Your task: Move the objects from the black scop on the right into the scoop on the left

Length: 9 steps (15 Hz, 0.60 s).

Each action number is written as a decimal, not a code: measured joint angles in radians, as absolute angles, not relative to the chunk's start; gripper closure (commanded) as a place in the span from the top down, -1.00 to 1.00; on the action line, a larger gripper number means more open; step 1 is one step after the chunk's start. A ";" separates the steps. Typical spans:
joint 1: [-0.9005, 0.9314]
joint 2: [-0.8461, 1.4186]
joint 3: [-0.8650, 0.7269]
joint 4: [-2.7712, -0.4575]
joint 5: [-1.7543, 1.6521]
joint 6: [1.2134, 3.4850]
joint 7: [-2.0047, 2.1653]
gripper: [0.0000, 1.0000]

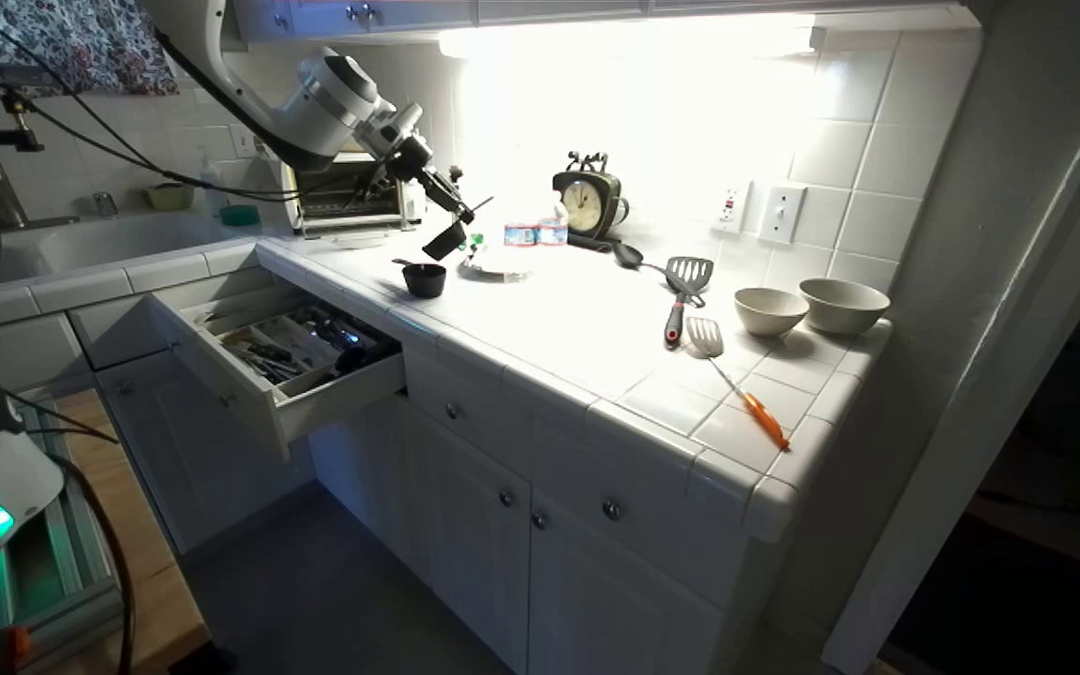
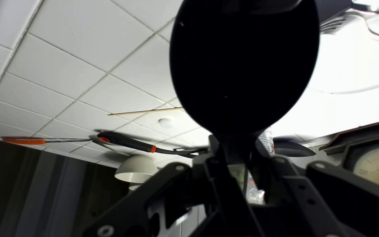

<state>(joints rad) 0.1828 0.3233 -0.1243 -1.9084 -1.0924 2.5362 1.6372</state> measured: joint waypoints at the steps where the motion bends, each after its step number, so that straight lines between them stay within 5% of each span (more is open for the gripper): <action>1: 0.183 0.323 -0.124 -1.908 -1.094 2.536 1.640 -0.88; 9: 0.174 0.317 -0.113 -1.908 -1.150 2.536 1.684 -0.88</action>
